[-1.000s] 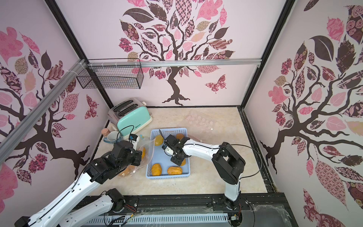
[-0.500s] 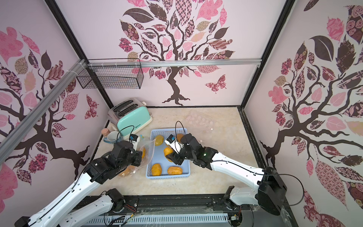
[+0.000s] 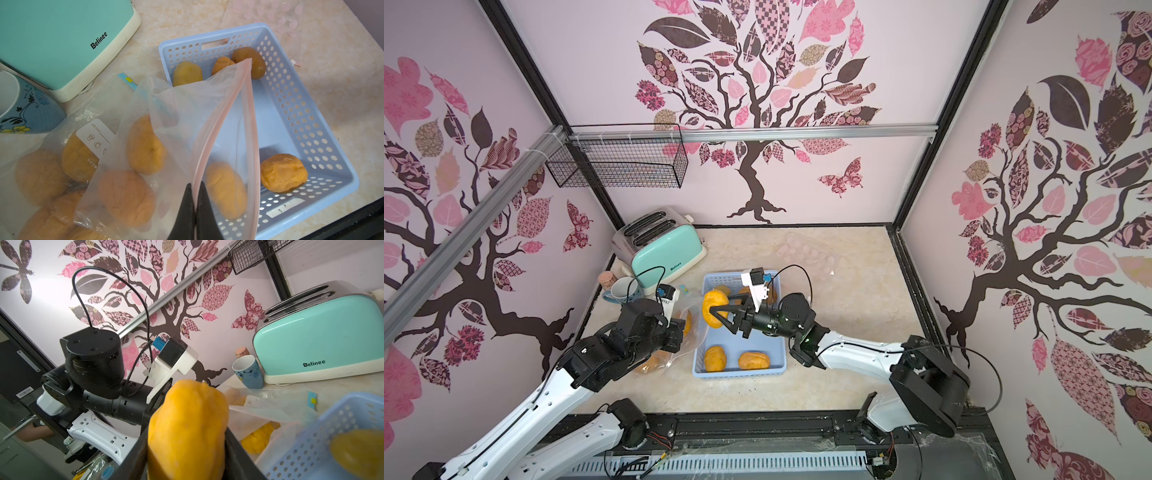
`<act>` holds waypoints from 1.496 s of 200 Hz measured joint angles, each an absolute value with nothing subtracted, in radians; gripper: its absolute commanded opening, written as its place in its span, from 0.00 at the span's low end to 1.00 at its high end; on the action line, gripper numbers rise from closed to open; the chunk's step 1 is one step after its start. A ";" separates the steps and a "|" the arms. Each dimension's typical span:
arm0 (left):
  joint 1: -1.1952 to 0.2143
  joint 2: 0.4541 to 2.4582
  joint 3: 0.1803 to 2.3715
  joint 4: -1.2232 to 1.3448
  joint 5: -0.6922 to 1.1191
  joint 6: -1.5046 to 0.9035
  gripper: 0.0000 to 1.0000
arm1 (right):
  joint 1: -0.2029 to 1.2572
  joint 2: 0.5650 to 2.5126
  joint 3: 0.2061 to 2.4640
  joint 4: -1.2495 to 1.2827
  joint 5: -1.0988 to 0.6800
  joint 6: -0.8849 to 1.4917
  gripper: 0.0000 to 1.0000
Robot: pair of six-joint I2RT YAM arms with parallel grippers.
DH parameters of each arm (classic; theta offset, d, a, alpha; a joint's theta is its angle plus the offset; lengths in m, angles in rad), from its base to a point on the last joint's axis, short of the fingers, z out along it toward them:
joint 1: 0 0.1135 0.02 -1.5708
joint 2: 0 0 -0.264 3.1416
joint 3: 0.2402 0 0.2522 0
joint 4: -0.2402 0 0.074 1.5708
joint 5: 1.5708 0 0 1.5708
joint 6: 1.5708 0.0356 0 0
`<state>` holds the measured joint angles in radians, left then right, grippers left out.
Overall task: Put the potatoes into a zipper bag and zip it
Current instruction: Place the potato into the zipper food storage bag.
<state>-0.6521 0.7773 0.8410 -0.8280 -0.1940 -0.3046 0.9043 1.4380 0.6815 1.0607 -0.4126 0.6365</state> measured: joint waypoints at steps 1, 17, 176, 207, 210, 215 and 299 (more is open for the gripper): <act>-0.652 0.776 0.841 -0.828 -0.194 -0.304 0.00 | 0.905 1.440 0.682 1.065 -0.413 0.640 0.48; -0.652 0.767 0.841 -0.821 -0.190 -0.302 0.00 | 0.908 1.485 0.682 1.144 -0.413 0.695 0.48; -0.652 0.746 0.836 -0.802 -0.171 -0.290 0.00 | 1.002 1.665 0.790 0.924 -0.204 0.572 0.52; -0.652 0.742 0.835 -0.801 -0.169 -0.290 0.00 | 1.035 1.665 0.865 0.740 -0.125 0.491 0.56; -0.652 0.743 0.835 -0.801 -0.168 -0.290 0.00 | 1.039 1.665 0.875 0.720 -0.114 0.485 0.57; -0.652 0.744 0.835 -0.801 -0.167 -0.290 0.00 | 1.048 1.665 0.890 0.691 -0.096 0.469 0.58; -0.647 0.743 0.834 -0.804 -0.171 -0.286 0.00 | 1.123 1.665 1.029 0.364 0.129 0.349 0.80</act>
